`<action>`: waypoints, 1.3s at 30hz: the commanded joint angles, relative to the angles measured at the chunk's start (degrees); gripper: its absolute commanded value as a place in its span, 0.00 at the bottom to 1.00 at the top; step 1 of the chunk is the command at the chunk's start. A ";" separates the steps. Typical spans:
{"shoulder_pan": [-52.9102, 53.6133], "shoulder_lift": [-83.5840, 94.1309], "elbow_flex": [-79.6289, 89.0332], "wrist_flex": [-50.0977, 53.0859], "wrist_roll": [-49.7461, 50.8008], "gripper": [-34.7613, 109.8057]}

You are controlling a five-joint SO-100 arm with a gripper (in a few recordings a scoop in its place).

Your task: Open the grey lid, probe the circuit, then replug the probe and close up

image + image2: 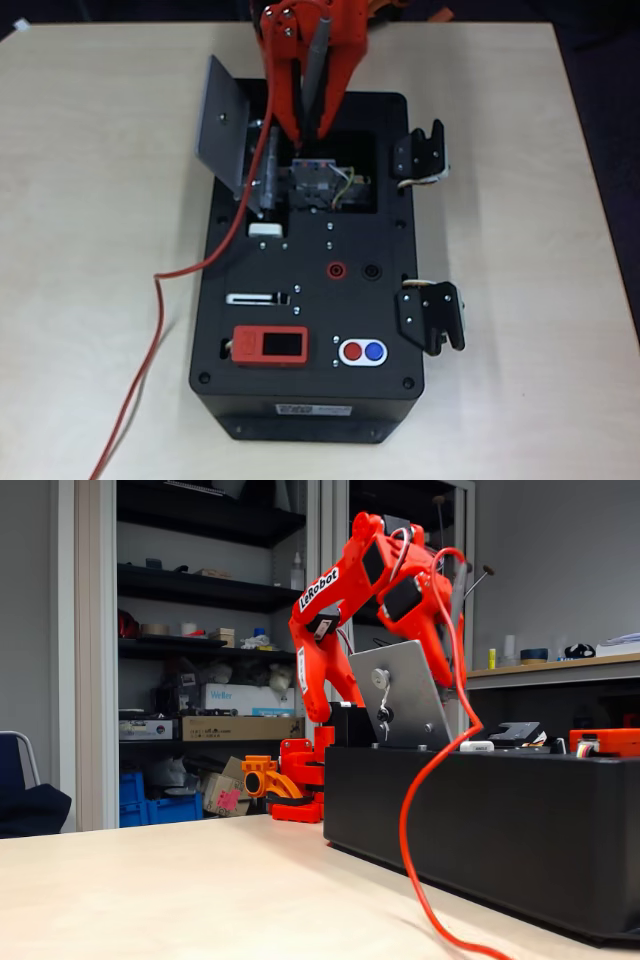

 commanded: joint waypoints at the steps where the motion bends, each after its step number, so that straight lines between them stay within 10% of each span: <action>1: -0.35 2.81 1.14 -0.97 -0.44 0.24; 39: -1.05 6.86 10.90 -7.73 0.53 0.24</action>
